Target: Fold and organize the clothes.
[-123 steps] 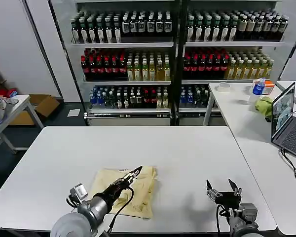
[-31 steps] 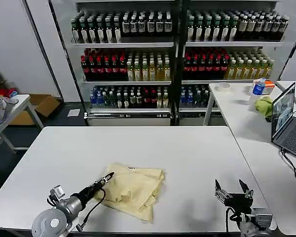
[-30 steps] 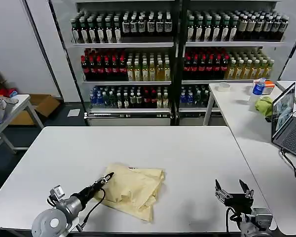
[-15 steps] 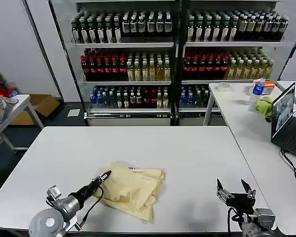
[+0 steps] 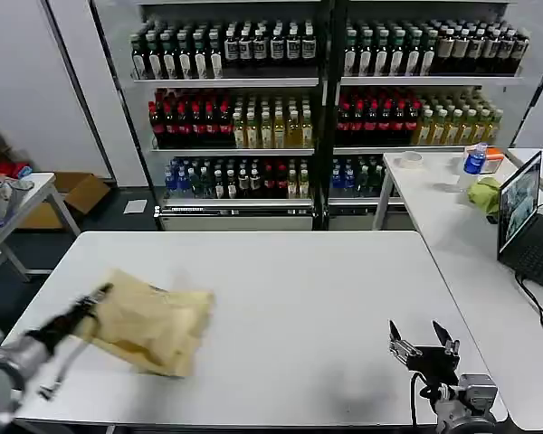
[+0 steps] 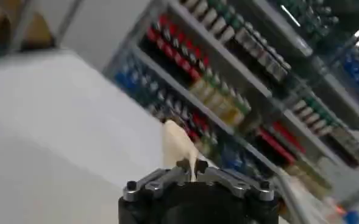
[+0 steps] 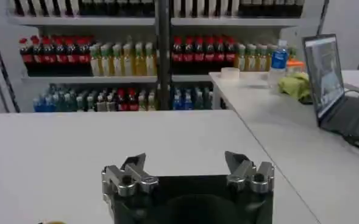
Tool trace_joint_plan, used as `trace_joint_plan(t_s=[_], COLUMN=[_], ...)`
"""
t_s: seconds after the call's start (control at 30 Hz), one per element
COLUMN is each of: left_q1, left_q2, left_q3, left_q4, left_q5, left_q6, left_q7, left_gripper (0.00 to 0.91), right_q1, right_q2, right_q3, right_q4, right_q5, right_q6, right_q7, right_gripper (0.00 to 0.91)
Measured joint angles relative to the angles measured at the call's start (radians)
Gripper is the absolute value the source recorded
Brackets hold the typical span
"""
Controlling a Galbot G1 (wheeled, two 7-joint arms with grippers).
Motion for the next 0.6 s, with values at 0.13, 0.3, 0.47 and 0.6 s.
trace_joint_plan(t_s=[0.13, 0.3, 0.47, 0.6], left_q1=[0.033, 0.071, 0.102, 0.103], left_q2=[0.112, 0.192, 0.194, 0.157], left_q3=[-0.126, -0.197, -0.145, -0.005], left_q4=[-0.018, -0.078, -0.138, -0.131], left_q5=[0.018, 0.106, 0.307, 0.54], left_q6=[0.0, -0.002, -0.03, -0.079], left_q7=[-0.011, -0.02, -0.018, -0.025], left_gripper=[0.02, 0.01, 0.01, 0.01], right_q1=[0.011, 0.012, 0.004, -0.007], right_q2=[-0.001, 0.007, 0.017, 0.028], right_q3=[-0.005, -0.019, -0.026, -0.023], right_q4=[0.0, 0.005, 0.008, 0.015], right_q5=[0.002, -0.002, -0.018, -0.036], right_q6=[0.007, 0.009, 0.016, 0.02], right_q7=[-0.004, -0.004, -0.007, -0.008], right_gripper=[0.907, 0.907, 0.907, 0.907])
